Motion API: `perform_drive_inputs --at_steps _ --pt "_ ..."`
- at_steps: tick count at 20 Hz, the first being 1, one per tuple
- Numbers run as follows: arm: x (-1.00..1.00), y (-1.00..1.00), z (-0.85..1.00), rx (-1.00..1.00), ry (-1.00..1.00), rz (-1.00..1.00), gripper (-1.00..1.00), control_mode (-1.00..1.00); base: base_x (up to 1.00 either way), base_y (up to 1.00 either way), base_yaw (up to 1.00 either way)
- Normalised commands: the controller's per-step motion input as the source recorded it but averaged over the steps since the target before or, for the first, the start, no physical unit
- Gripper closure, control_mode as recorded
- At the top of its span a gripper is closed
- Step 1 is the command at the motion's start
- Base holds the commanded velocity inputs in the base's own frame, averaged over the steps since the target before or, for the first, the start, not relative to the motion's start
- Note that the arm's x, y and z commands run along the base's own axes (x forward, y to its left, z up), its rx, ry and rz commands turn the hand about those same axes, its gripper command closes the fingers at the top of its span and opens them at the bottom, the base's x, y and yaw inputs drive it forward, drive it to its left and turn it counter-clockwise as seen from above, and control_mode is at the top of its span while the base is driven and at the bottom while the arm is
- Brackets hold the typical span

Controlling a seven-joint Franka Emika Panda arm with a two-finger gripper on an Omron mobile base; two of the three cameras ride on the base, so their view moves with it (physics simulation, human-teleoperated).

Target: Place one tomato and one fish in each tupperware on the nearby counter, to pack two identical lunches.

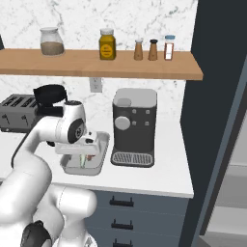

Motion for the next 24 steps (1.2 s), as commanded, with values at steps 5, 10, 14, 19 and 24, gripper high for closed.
perform_drive_inputs --at_steps 5,10,14,19,24 --pt "-0.85 -0.05 0.81 0.0 -0.08 0.0 -1.0 -1.0 0.0 0.0 0.0" --pt "-0.58 -0.03 0.91 0.0 -0.1 0.0 -1.0 -1.0 0.0 0.0 0.0" --pt "-0.28 0.0 0.04 0.01 -0.04 0.03 -1.0 -1.0 0.0 0.0 0.0" --pt "0.0 0.0 0.0 0.0 0.0 0.0 -1.0 -1.0 0.0 0.0 0.0" --pt "-0.08 0.0 0.0 0.0 0.0 0.0 -1.0 1.0 -0.79 -0.23 -0.08"
